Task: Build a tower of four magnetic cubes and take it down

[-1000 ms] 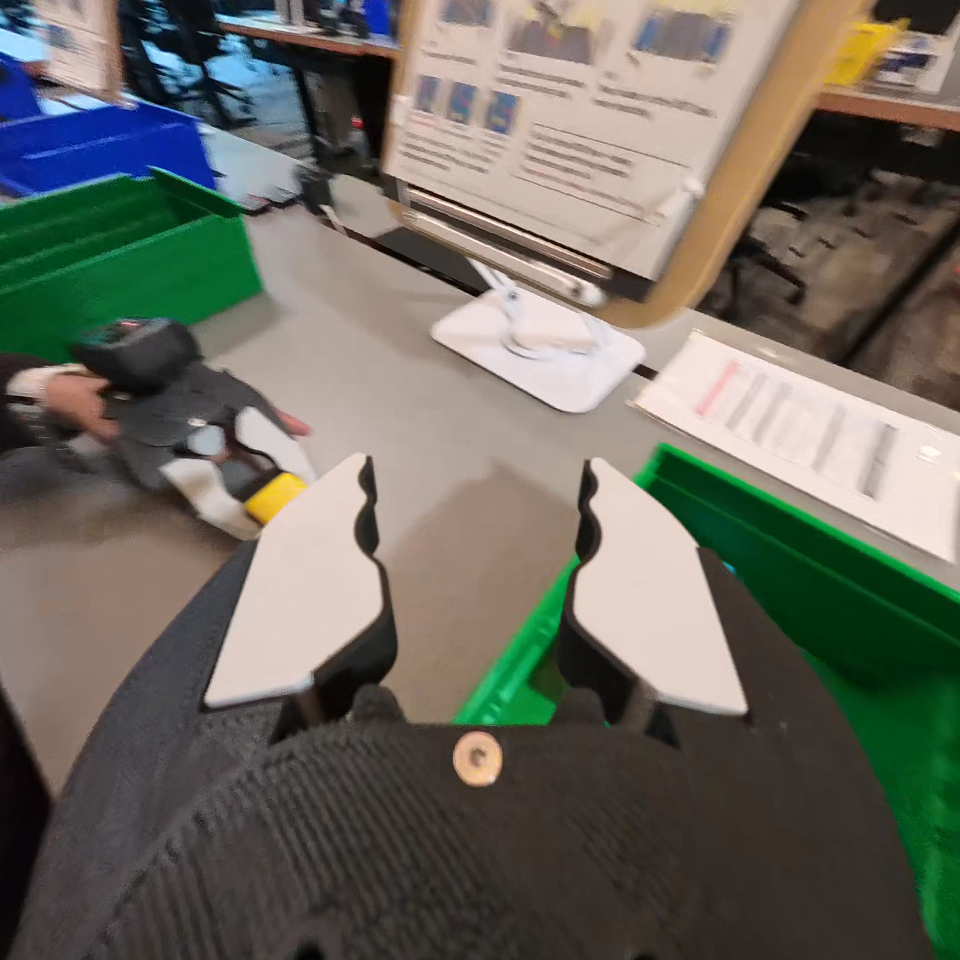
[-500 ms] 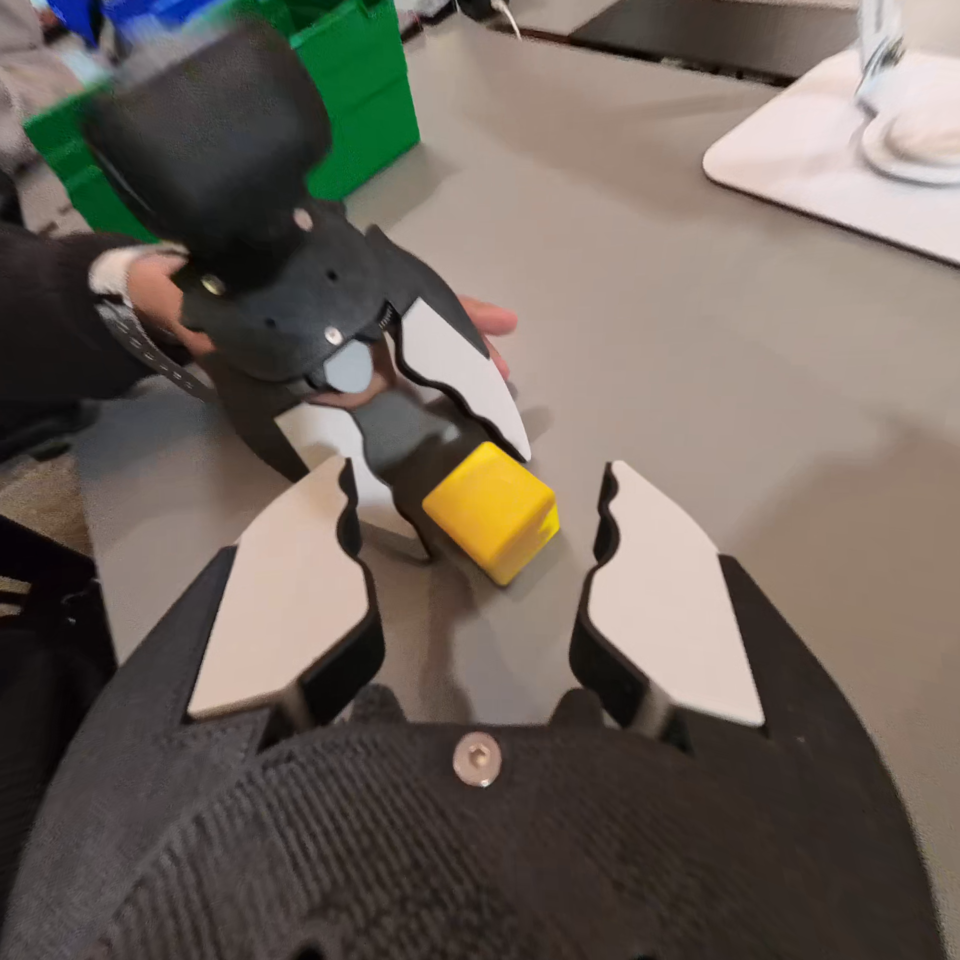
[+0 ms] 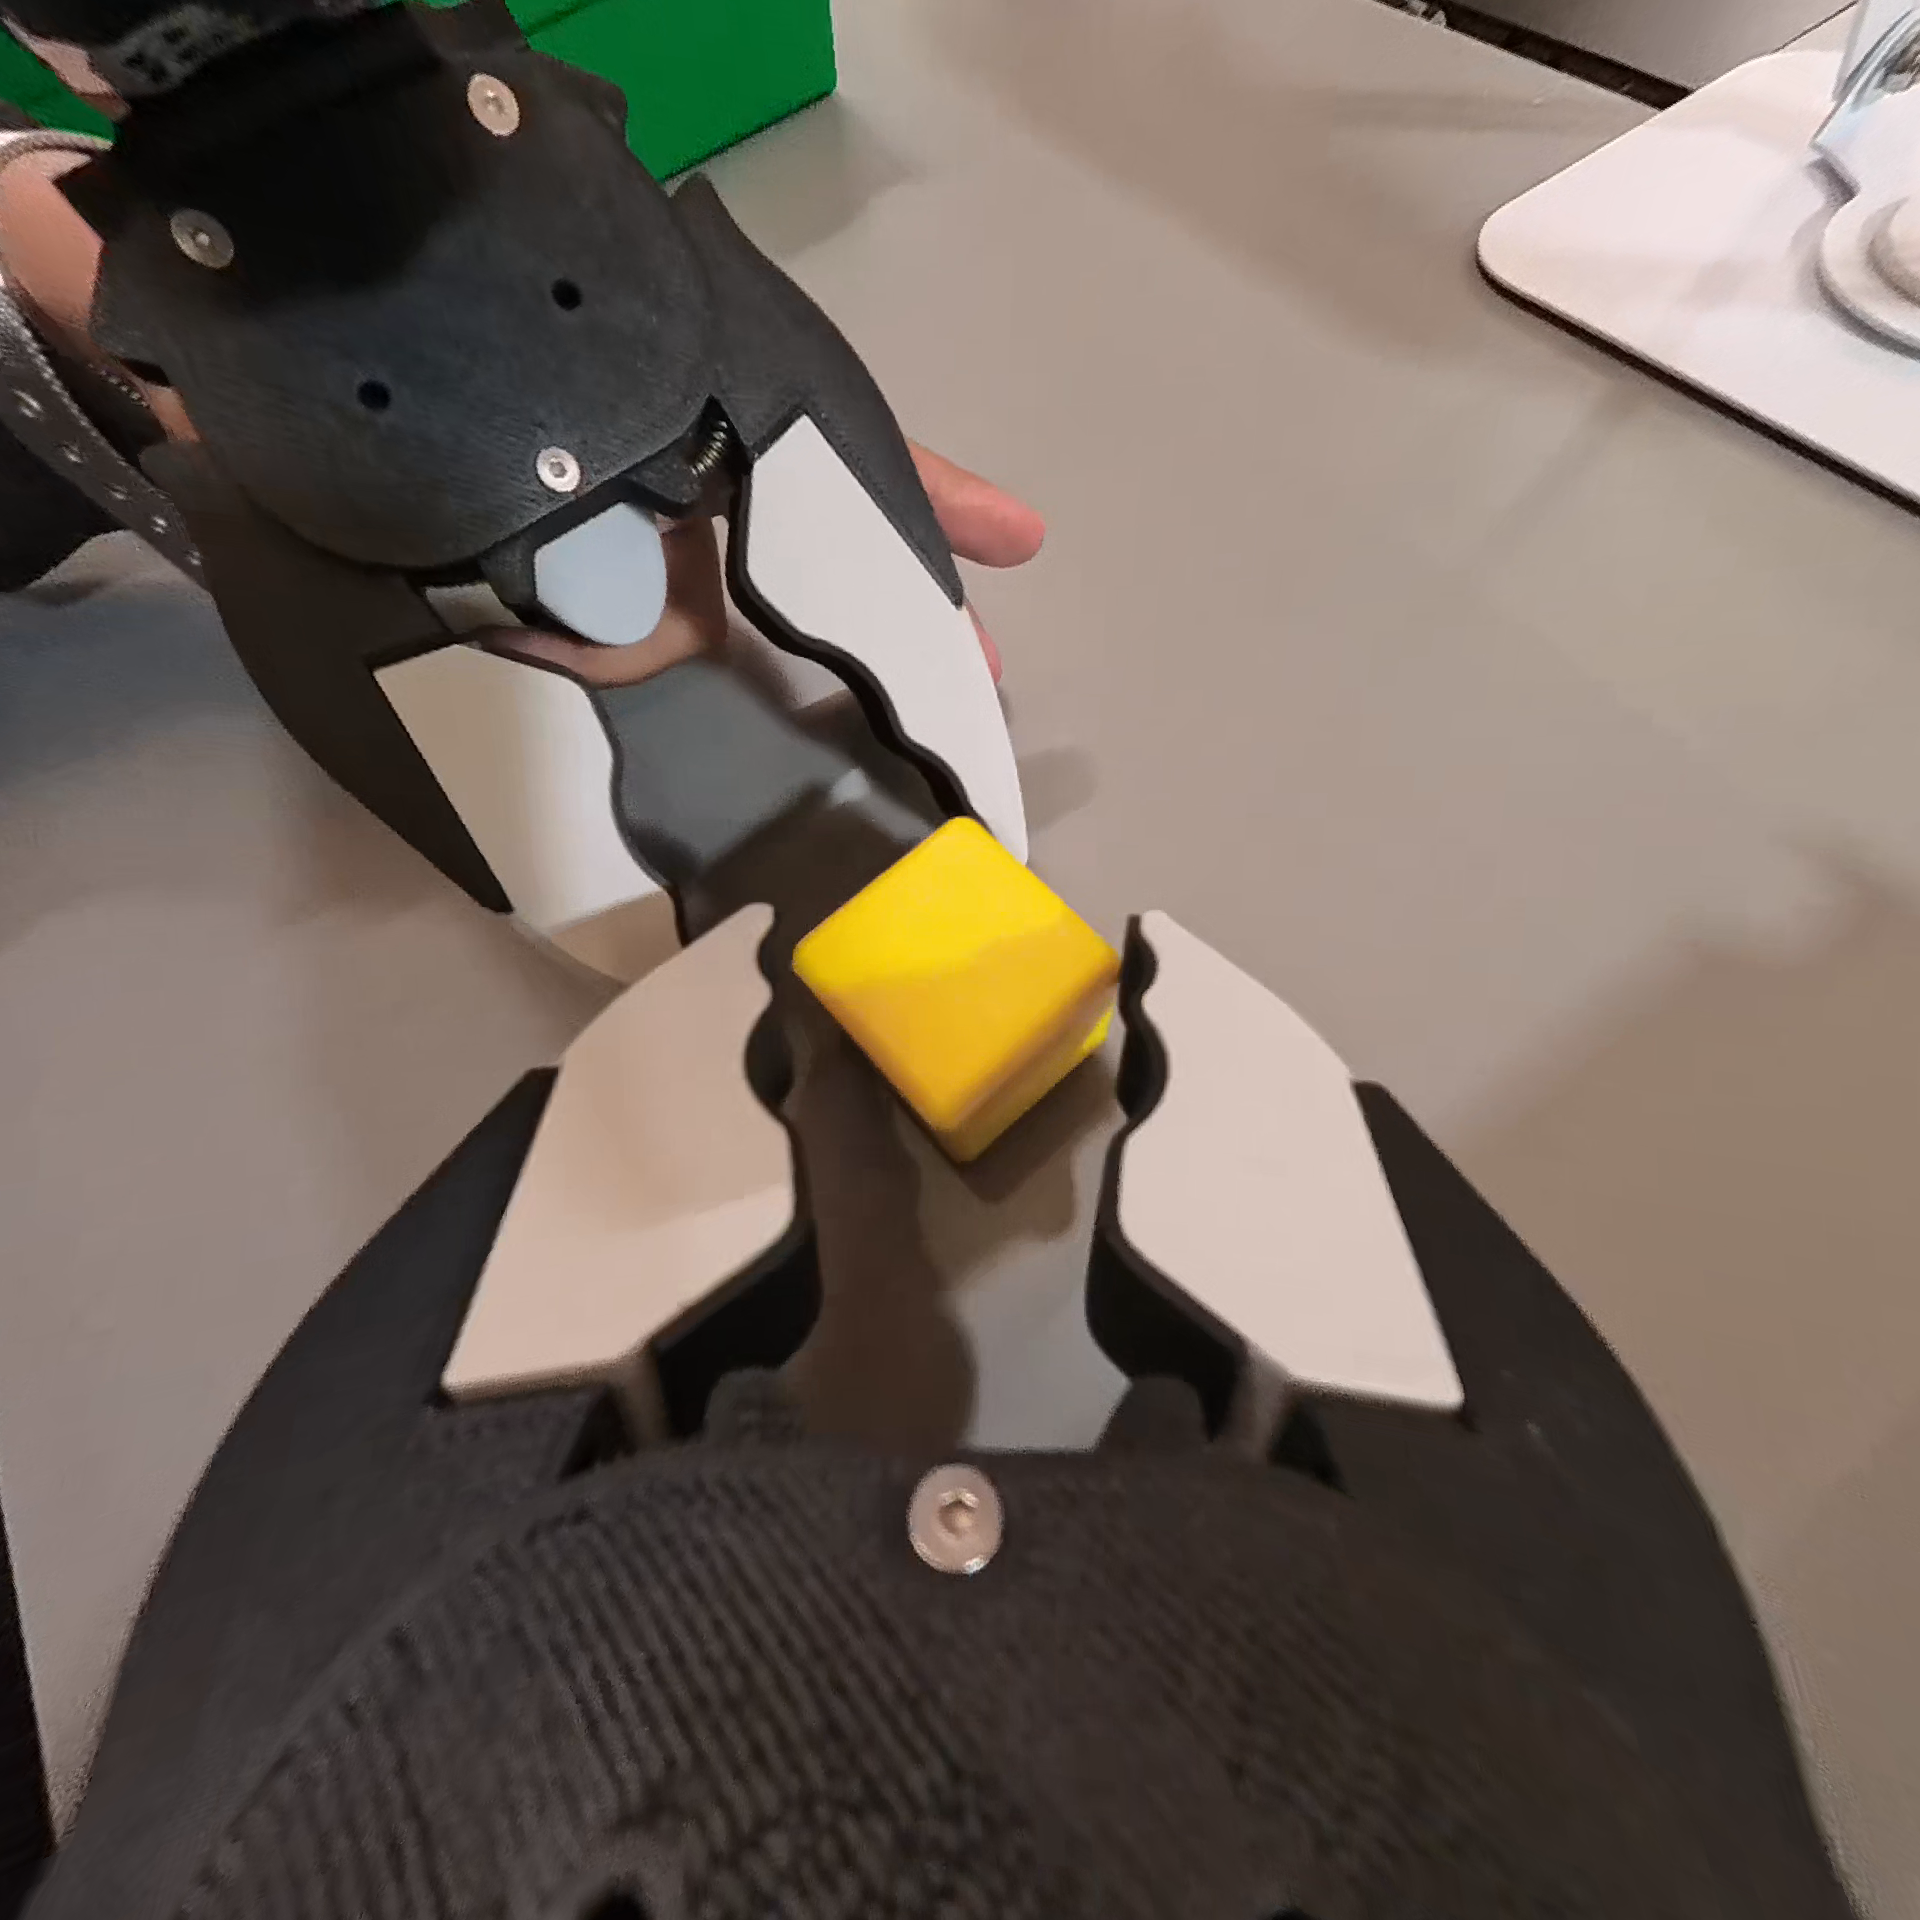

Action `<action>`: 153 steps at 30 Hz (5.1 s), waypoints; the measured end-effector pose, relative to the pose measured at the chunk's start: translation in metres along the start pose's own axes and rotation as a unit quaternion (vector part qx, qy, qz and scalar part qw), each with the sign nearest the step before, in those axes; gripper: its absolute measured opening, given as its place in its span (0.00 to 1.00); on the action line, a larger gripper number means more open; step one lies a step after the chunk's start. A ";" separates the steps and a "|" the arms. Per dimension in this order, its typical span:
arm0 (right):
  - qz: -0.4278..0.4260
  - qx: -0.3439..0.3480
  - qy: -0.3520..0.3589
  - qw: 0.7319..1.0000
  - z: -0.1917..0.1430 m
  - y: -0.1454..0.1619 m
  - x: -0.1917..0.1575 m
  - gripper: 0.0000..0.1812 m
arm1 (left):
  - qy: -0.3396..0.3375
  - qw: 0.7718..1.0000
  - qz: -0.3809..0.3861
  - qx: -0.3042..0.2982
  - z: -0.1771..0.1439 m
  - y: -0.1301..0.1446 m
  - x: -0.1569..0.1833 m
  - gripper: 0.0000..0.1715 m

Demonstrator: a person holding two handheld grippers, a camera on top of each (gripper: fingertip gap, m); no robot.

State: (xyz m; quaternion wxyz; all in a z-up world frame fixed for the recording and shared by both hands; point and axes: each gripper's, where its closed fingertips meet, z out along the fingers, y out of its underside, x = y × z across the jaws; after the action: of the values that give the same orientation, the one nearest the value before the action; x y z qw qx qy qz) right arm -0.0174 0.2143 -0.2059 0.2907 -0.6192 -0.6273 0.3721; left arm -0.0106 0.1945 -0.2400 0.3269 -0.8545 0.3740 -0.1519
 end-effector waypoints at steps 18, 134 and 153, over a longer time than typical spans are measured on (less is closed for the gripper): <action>-0.012 0.074 0.150 0.986 -0.171 -0.063 0.041 0.34 | -0.003 1.000 0.001 0.000 0.000 0.000 0.000 0.41; 0.192 -0.201 0.365 0.888 -0.272 0.149 0.177 0.32 | -0.007 1.000 0.001 -0.001 0.001 -0.001 0.000 0.42; 0.106 -0.018 0.412 0.905 -0.285 0.078 0.187 0.23 | -0.009 1.000 -0.002 -0.001 0.003 -0.002 -0.001 0.43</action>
State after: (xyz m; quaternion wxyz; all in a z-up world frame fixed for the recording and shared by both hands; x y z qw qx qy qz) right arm 0.2498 0.4270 -0.1306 0.4704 -0.7856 -0.3889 0.1012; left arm -0.0092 0.1975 -0.2407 0.3288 -0.8572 0.3692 -0.1441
